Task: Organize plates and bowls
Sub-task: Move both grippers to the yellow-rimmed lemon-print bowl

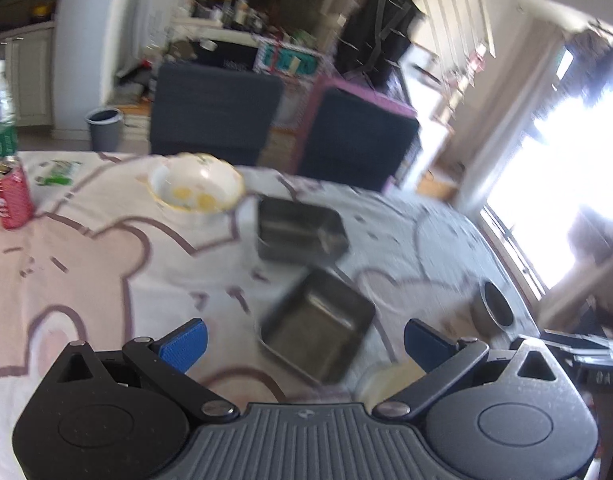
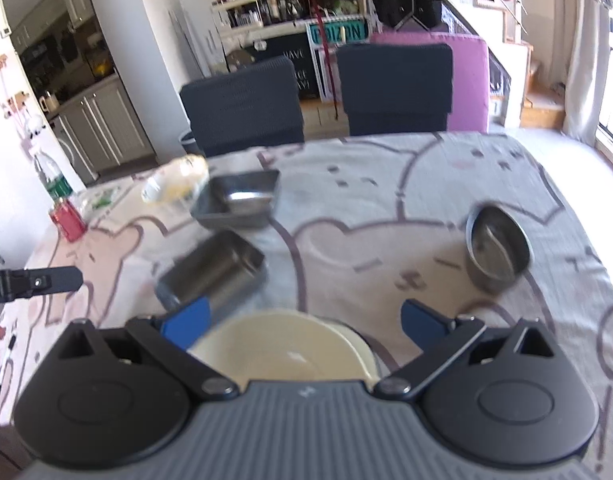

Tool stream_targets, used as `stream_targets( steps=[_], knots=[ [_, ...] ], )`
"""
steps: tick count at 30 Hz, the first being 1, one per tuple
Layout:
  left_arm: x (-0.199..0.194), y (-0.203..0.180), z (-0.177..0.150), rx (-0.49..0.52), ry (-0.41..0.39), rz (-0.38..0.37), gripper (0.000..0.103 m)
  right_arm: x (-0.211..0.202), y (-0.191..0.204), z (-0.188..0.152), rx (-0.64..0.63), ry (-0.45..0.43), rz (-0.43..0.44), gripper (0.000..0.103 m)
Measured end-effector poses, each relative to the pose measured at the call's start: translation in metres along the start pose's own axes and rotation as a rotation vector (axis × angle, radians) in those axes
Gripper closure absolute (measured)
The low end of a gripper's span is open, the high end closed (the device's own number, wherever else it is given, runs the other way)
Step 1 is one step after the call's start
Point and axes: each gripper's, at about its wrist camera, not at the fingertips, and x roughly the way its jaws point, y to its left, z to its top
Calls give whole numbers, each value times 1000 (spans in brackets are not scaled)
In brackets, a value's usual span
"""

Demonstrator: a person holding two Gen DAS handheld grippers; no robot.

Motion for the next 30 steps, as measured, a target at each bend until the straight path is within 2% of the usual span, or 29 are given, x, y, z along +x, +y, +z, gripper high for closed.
stream_targets(
  steps=[8,15,19,22,24,26,29,30],
  knots=[
    [24,46,26,-110,-46,86,0,42,50,28,-45,-55,60,0],
    [48,90,54,-198,-122,154,1,87,90,56,-9,-68,106,0],
    [67,105,69,-227,-143,152,9,113,109,75,48,-66,154,0],
    [83,114,81,-231,-155,144,14,136,118,92,124,-33,209,1],
    [95,120,88,-227,-154,158,18,150,121,99,178,-13,237,8],
    [108,126,94,-223,-146,168,24,171,124,108,232,21,256,27],
    [126,139,104,-230,-132,176,32,197,128,115,304,61,258,45],
    [131,144,106,-236,-134,174,34,205,129,115,320,65,259,48]
  ],
)
